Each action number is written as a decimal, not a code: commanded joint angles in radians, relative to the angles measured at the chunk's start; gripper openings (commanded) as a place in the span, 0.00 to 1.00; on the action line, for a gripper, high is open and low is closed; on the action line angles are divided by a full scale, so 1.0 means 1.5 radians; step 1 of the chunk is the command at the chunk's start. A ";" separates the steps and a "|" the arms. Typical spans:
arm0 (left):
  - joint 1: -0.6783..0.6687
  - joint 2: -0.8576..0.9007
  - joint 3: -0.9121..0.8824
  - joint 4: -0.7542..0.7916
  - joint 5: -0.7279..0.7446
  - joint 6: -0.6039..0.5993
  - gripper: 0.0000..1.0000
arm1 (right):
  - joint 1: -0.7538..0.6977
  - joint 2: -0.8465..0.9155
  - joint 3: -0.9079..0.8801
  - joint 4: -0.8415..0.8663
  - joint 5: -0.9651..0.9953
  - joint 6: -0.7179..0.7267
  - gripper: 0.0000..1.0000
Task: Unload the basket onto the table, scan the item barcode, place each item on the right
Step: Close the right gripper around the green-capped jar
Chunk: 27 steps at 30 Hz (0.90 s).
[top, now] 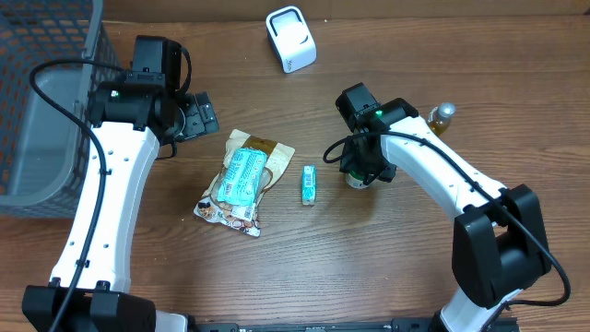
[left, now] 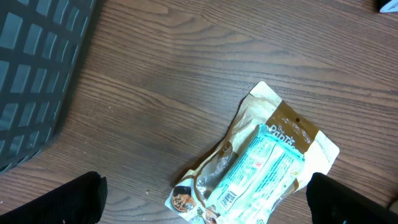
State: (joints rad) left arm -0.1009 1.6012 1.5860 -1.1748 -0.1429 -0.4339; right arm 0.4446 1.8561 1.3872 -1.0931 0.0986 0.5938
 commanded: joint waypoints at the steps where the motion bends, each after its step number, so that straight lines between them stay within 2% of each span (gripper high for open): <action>1: 0.001 0.000 0.012 0.001 0.002 0.012 1.00 | -0.004 0.003 -0.005 0.004 0.003 -0.088 0.50; 6: 0.001 0.000 0.012 0.001 0.002 0.012 1.00 | -0.004 0.003 -0.005 -0.004 0.003 -0.225 0.50; 10: 0.001 0.000 0.012 0.001 0.002 0.013 1.00 | -0.004 0.003 -0.005 -0.009 0.003 -0.260 0.51; 11: 0.001 0.000 0.012 0.001 0.002 0.012 1.00 | -0.004 0.003 -0.005 -0.008 0.003 -0.260 0.54; 13: 0.001 0.000 0.012 0.001 0.002 0.012 1.00 | -0.004 0.003 -0.005 -0.008 0.003 -0.257 0.61; 17: 0.001 0.000 0.012 0.001 0.002 0.012 1.00 | -0.004 0.003 -0.005 -0.003 -0.002 -0.251 0.98; 18: 0.001 0.000 0.012 0.001 0.002 0.012 1.00 | -0.004 0.003 -0.005 0.001 -0.002 -0.246 1.00; 27: 0.001 0.000 0.012 0.001 0.002 0.012 1.00 | -0.004 0.003 -0.005 0.048 -0.002 -0.151 1.00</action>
State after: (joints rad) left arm -0.1009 1.6012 1.5860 -1.1748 -0.1429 -0.4339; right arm 0.4446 1.8572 1.3849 -1.0344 0.0998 0.3038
